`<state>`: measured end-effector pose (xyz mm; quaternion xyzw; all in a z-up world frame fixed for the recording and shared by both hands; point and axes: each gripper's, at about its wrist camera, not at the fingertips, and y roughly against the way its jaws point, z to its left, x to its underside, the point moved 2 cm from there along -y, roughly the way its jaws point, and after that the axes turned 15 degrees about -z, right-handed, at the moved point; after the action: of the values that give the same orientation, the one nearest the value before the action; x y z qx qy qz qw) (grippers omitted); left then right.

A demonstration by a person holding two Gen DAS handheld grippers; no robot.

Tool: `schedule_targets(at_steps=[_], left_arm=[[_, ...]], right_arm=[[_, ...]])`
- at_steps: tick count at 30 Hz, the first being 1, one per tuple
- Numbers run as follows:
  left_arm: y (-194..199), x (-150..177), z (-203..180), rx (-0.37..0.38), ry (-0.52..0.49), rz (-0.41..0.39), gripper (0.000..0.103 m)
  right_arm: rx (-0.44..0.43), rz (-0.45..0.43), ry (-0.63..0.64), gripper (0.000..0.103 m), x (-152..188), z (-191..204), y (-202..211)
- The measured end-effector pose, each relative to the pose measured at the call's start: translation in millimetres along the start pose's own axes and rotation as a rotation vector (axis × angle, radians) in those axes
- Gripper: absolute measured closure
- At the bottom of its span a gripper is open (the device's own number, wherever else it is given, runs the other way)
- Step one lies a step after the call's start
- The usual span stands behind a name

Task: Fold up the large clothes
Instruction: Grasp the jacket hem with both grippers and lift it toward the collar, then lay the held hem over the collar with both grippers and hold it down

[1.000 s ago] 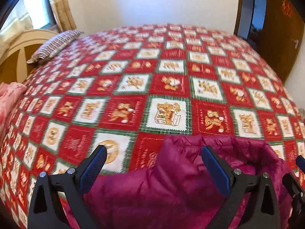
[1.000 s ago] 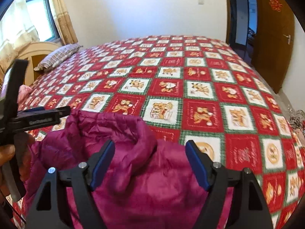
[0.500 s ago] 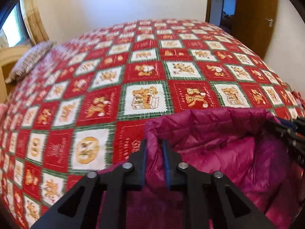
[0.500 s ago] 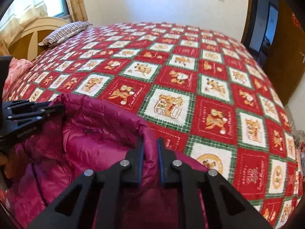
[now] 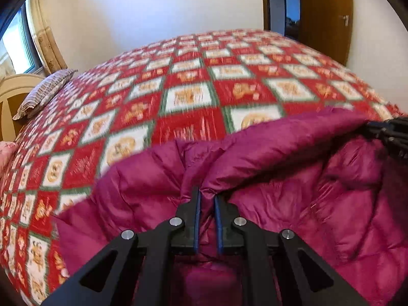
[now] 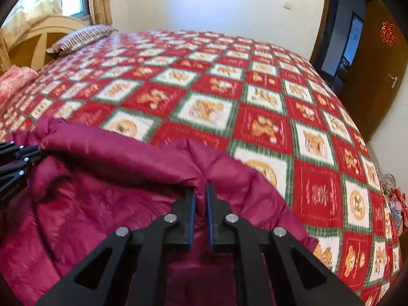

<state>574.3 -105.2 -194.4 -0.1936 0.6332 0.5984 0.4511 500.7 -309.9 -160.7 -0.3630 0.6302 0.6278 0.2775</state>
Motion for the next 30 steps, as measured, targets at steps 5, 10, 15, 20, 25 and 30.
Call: schedule_targets(at_steps=[5,10,15,20,25,30], left_arm=[[-1,0,2,0.005,0.015,-0.019,0.094],[30,-13,8,-0.003,0.052,-0.059,0.087],[57,-31,18,0.008,0.130,-0.140,0.056],[48,-42,27,-0.122,0.111,-0.169,0.023],[-6,-11,31,-0.169,0.067,0.027,0.023],[6,-10,34,-0.136,0.106,0.007,0.023]], right_arm=[[0.029,0.030,0.038,0.094,11,2,-7],[0.021,0.032,0.026,0.094,12,-2,-6],[0.036,0.022,0.067,0.093,14,3,-3],[0.024,0.024,0.064,0.092,14,0,2],[0.004,0.028,0.051,0.080,14,-8,19],[0.017,0.015,0.011,0.077,5,-23,45]])
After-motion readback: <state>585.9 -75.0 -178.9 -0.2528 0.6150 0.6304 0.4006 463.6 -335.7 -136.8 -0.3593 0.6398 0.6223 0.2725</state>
